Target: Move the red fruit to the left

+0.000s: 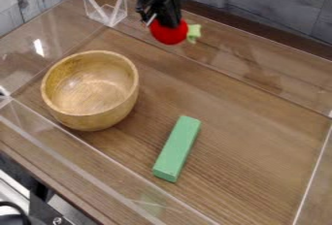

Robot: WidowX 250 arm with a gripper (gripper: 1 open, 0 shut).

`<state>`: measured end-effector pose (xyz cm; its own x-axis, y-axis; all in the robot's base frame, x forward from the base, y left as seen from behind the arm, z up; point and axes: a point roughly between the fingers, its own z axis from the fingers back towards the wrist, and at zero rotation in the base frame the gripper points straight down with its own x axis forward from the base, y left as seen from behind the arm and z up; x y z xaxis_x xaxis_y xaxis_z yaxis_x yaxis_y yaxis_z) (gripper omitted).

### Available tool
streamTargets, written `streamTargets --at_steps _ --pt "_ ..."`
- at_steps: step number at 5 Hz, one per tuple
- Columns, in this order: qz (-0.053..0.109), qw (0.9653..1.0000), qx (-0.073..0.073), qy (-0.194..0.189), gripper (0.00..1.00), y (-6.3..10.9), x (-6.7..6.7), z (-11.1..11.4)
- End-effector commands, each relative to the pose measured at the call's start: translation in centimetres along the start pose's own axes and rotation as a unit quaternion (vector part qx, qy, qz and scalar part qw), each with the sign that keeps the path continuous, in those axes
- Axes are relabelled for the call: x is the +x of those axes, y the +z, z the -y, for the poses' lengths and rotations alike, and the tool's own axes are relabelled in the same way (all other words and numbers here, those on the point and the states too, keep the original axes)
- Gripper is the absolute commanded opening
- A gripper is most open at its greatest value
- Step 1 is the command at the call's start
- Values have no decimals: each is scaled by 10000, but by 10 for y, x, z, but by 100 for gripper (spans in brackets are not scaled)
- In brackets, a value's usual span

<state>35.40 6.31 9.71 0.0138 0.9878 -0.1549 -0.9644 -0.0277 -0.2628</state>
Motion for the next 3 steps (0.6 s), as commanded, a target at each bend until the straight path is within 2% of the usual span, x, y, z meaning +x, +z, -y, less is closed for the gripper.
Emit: streamTargets --at_steps 1,3 --pt "73 9997 -242 -16 0 13 -5 7" --pt "67 9993 -327 184 0 21 5 8"
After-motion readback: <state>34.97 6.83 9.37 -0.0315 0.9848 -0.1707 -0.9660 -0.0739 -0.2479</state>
